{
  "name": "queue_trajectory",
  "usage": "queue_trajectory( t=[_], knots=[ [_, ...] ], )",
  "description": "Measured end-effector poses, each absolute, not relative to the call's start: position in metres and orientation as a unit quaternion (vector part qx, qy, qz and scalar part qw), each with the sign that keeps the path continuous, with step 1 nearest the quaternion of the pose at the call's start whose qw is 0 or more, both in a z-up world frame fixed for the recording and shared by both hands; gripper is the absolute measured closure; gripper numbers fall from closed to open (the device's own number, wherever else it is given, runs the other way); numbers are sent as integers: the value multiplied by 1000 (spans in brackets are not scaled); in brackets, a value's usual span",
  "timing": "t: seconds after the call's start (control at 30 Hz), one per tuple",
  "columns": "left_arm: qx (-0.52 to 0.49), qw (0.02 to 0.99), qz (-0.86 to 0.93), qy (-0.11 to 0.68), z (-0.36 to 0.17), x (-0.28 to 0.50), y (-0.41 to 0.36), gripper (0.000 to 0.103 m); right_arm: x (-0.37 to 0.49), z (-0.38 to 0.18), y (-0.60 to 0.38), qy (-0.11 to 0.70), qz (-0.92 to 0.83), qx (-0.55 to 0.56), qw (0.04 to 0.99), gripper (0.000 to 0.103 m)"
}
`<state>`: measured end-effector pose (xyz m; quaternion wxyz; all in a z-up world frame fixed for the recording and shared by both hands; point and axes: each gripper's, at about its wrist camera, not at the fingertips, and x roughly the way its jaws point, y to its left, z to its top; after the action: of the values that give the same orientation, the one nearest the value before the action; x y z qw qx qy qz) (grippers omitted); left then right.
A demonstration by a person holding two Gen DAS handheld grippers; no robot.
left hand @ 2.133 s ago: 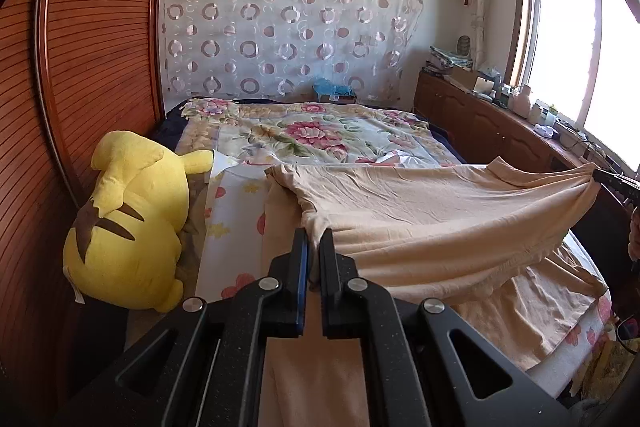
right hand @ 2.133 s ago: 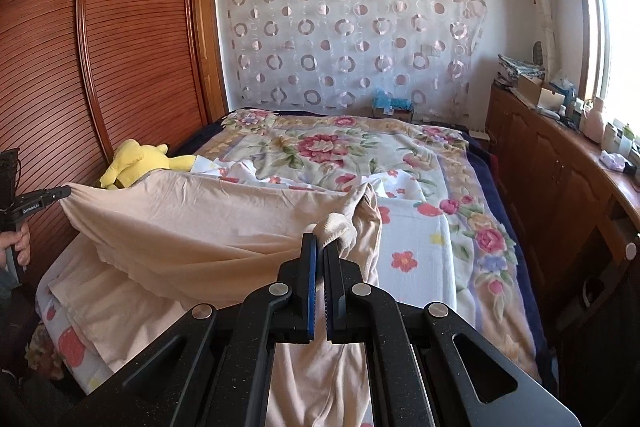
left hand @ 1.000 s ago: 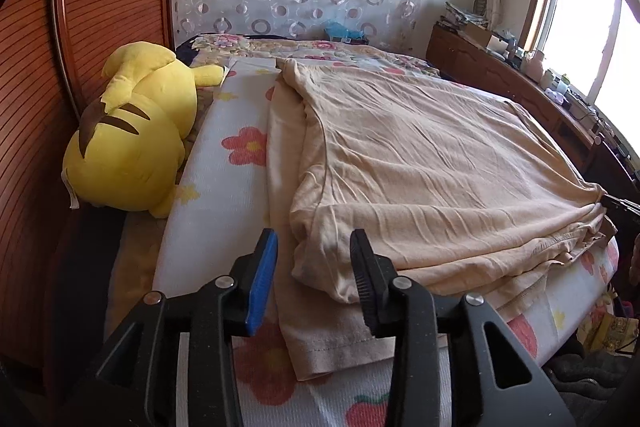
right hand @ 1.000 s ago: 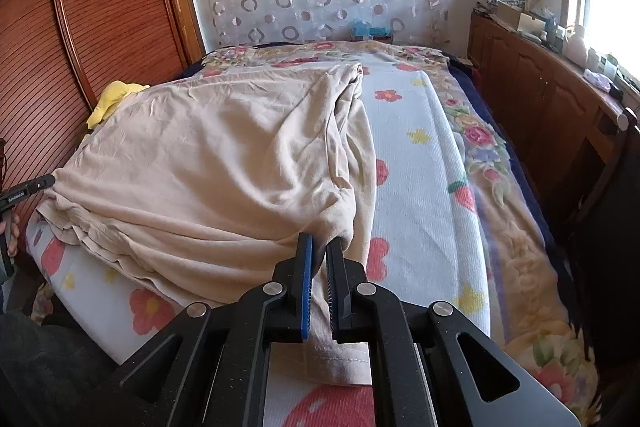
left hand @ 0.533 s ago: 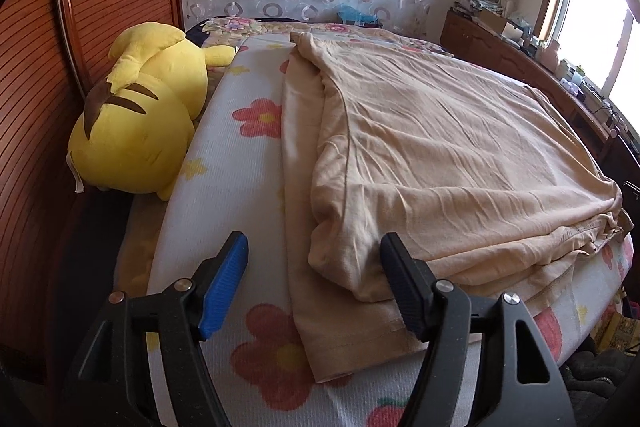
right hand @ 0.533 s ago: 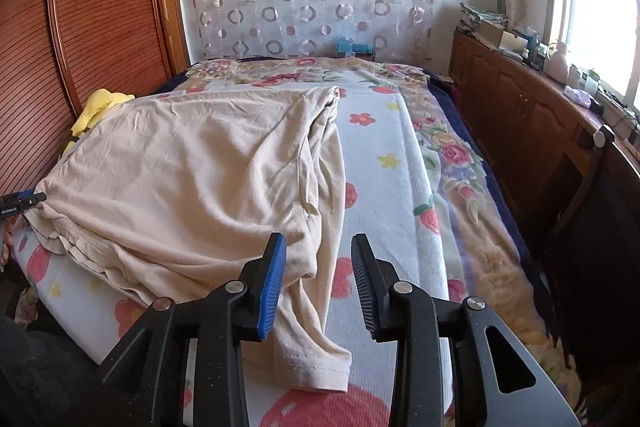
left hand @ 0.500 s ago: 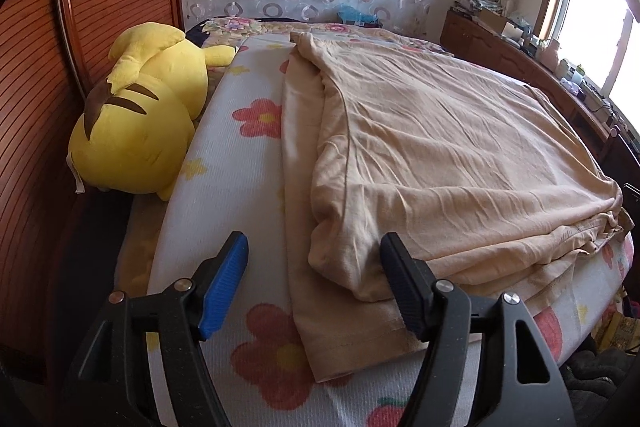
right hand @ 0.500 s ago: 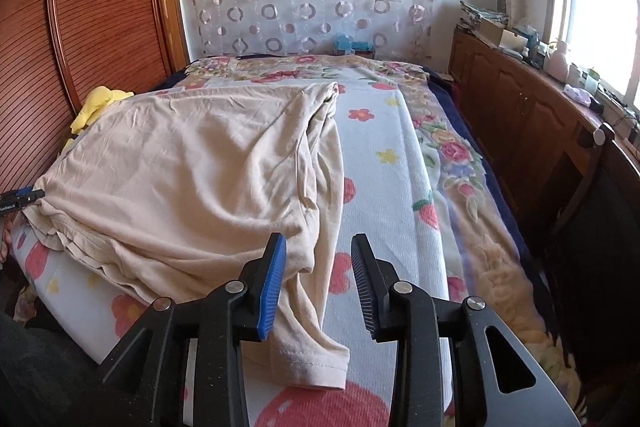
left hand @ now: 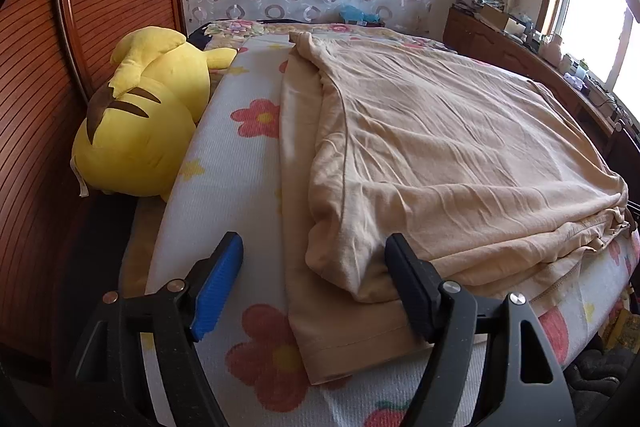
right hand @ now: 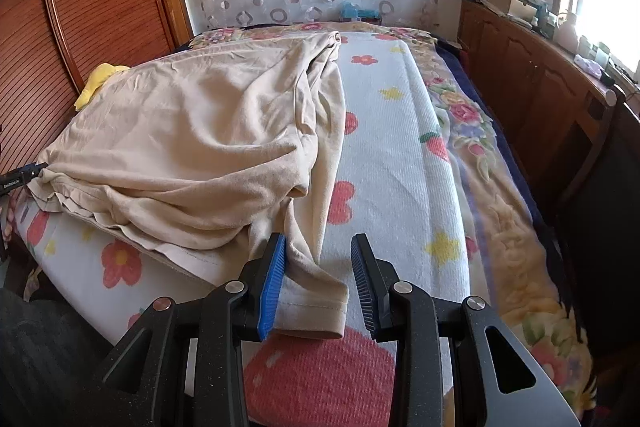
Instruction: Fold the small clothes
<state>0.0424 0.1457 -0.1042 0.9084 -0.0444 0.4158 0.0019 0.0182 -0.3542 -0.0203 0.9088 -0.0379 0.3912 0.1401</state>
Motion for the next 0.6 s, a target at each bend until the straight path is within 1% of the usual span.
queue_trajectory(
  t=[0.17,0.43,0.6],
  knots=[
    [-44,909,3,415,-104,42,146,28,16,-9,-351,373,137,-38,917,68],
    [-43,911,5,411,-104,41,144,26,16,14,-314,310,150,-67,936,68],
    [-42,911,4,411,-104,41,143,26,30,5,-276,306,183,-83,931,68]
  ],
)
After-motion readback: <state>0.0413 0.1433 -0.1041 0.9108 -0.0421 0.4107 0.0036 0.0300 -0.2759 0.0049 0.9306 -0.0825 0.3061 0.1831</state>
